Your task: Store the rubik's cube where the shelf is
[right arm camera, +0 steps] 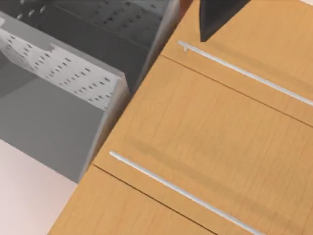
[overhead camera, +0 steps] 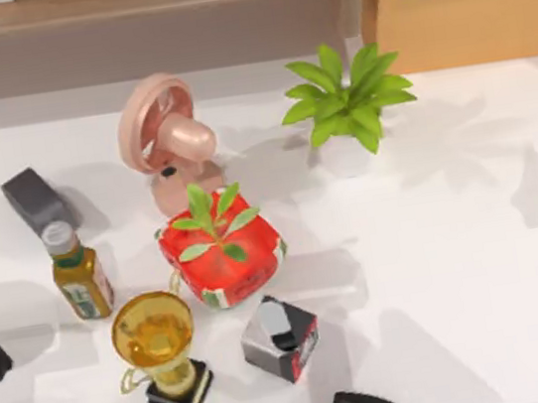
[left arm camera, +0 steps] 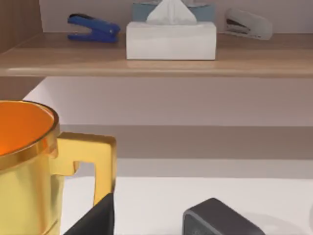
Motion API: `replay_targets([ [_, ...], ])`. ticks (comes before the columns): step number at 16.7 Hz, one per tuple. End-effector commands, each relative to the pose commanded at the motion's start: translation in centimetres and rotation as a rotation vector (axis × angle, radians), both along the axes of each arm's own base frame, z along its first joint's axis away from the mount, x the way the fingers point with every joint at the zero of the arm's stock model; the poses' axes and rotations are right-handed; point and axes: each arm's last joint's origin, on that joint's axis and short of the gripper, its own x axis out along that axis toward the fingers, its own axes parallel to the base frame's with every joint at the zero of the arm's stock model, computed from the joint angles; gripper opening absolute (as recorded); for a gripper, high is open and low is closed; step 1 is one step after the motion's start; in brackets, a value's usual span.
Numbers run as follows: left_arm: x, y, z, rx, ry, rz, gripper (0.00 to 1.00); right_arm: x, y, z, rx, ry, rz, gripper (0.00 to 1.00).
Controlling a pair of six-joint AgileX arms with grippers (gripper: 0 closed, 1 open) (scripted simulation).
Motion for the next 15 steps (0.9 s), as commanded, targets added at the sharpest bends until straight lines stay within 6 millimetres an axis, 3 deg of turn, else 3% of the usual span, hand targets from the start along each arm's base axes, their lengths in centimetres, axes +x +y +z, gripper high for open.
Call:
replay_targets([
  [3, 0.0, 0.0, 0.0, 0.000, 0.000, 0.000, 1.00, 5.3, 0.8, 1.1, -0.227, 0.007, -0.016, 1.00],
  [6, 0.0, 0.0, 0.0, 0.000, 0.000, 0.000, 1.00, 11.3, 2.0, -0.2, -0.457, 0.024, -0.027, 1.00],
  [11, 0.0, 0.0, 0.0, 0.000, 0.000, 0.000, 1.00, 19.7, 4.2, -6.8, -0.795, 0.058, -0.033, 1.00],
  [15, 0.0, 0.0, 0.0, 0.000, 0.000, 0.000, 1.00, 23.0, 5.6, -12.4, -0.982, 0.069, -0.033, 1.00],
])
